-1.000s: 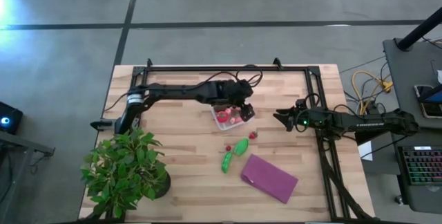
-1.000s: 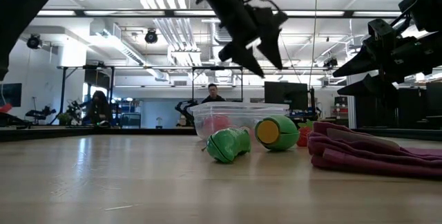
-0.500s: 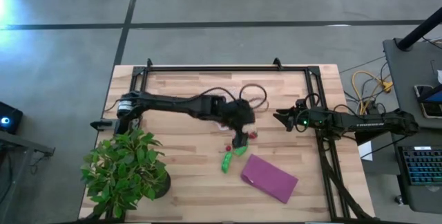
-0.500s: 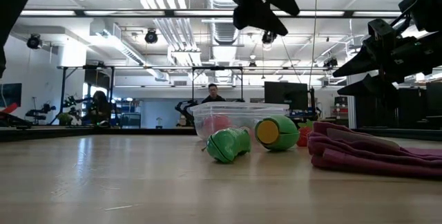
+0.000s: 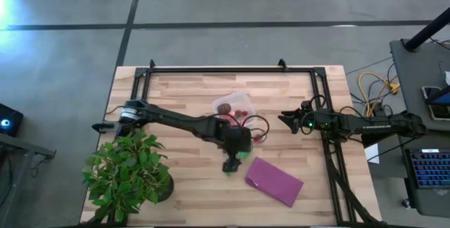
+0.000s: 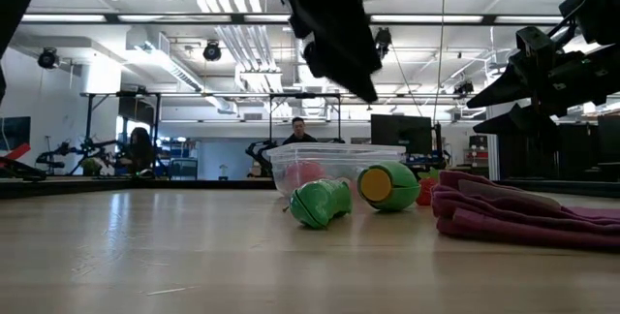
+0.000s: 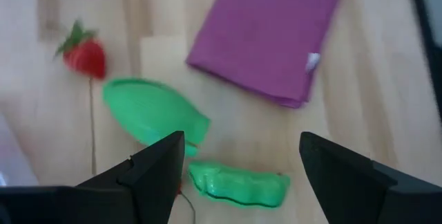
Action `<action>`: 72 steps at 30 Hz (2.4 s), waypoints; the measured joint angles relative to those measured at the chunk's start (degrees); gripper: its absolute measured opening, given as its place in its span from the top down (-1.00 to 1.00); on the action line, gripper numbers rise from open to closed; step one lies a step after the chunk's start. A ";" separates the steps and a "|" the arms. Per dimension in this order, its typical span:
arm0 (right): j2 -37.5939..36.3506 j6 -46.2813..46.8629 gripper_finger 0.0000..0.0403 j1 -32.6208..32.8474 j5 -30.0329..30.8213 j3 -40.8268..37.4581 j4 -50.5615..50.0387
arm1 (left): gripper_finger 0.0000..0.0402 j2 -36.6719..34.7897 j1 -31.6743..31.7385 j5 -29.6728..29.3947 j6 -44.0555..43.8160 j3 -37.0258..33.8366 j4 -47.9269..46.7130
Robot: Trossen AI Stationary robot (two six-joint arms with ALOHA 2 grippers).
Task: Pick and placing Produce into tupperware
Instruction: Put the red strawberry into the transparent bin
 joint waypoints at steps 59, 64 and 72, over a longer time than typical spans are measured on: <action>0.00 -0.02 -0.09 0.00 0.00 -0.02 -0.01 | -0.35 18.70 6.85 -15.44 5.10 7.00 13.90; -0.02 -0.02 -0.09 0.00 0.02 0.00 -0.01 | -0.35 18.68 6.74 -15.45 6.36 6.63 12.25; -0.02 -0.01 -0.09 -0.02 0.02 -0.01 0.01 | -0.35 18.68 6.74 -15.65 6.36 6.58 17.33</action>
